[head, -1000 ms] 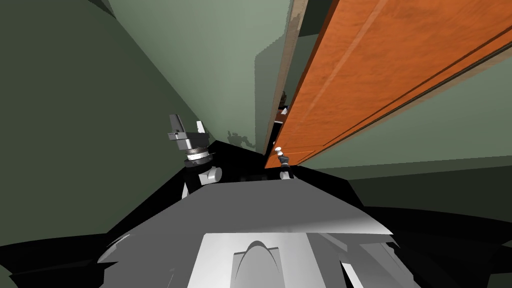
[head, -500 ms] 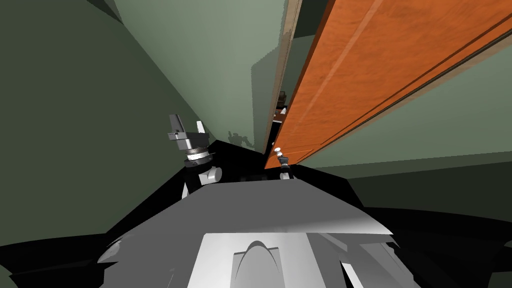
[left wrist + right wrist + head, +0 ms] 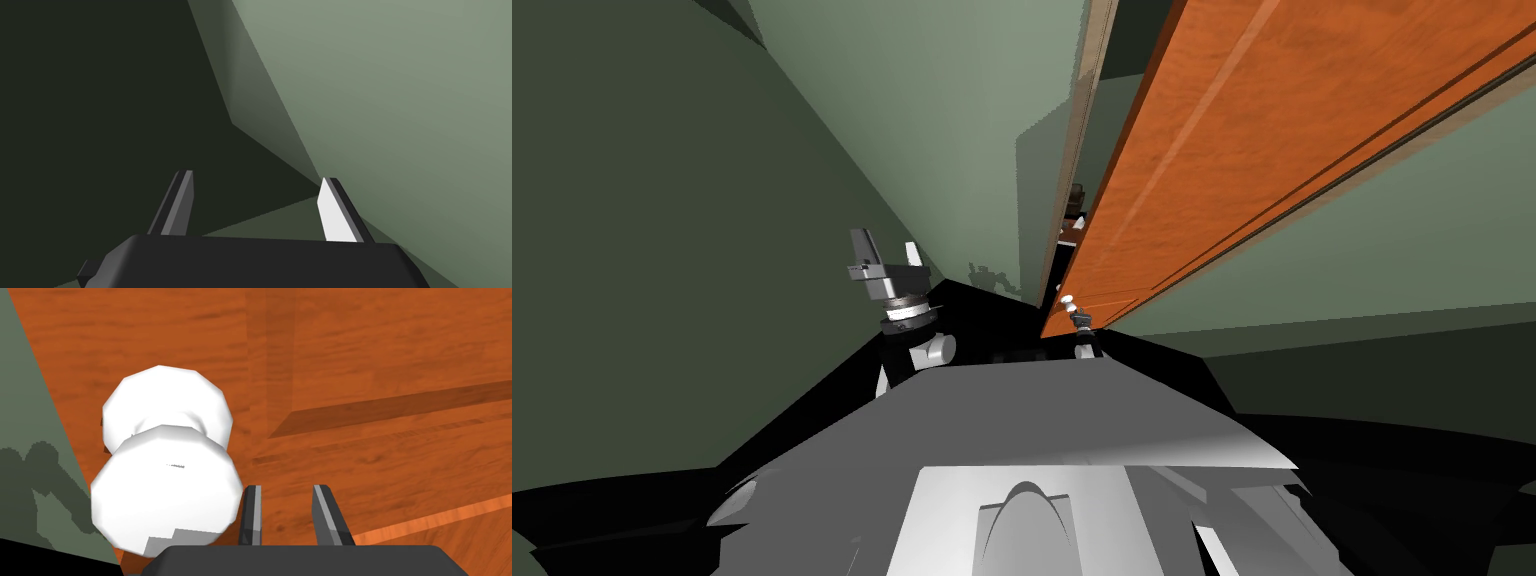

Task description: Pull the door open

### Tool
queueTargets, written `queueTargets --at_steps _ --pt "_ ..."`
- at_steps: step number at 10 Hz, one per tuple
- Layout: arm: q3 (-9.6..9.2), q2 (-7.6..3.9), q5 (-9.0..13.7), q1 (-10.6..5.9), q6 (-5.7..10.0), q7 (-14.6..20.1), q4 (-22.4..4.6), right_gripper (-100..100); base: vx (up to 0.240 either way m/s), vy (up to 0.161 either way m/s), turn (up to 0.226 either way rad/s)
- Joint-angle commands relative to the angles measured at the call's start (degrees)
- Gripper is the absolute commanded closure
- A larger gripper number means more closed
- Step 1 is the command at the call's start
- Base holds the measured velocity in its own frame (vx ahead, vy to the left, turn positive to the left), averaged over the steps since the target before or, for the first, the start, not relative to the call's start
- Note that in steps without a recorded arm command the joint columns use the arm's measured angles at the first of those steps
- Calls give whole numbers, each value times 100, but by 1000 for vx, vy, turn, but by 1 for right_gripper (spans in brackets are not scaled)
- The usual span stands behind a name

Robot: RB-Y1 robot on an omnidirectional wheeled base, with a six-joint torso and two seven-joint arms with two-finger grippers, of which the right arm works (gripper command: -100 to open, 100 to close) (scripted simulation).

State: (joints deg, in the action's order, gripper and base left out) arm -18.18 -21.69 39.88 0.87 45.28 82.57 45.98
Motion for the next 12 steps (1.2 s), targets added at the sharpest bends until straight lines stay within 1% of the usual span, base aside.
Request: queueTargets --at_steps 1,2,3,4,9,10,11,12 --pt "-10 19 23 -111 -161 24 108 -100 11 81 -22" --pt "-10 19 23 -111 -161 24 108 -100 -3 68 8" --pt "46 -24 50 -71 -162 18 10 -100 4 2 -33" --pt "46 -24 50 -71 -162 18 10 100 11 -17 9" --pt "46 -24 50 -71 -162 18 10 100 0 -3 0" --pt "-102 -93 -15 -6 -55 119 38 -100 -106 -32 80" --pt "-154 -108 -39 9 -16 149 55 -100 -162 -55 107" --pt "-269 -141 -92 43 72 218 92 -100 -172 -69 86"
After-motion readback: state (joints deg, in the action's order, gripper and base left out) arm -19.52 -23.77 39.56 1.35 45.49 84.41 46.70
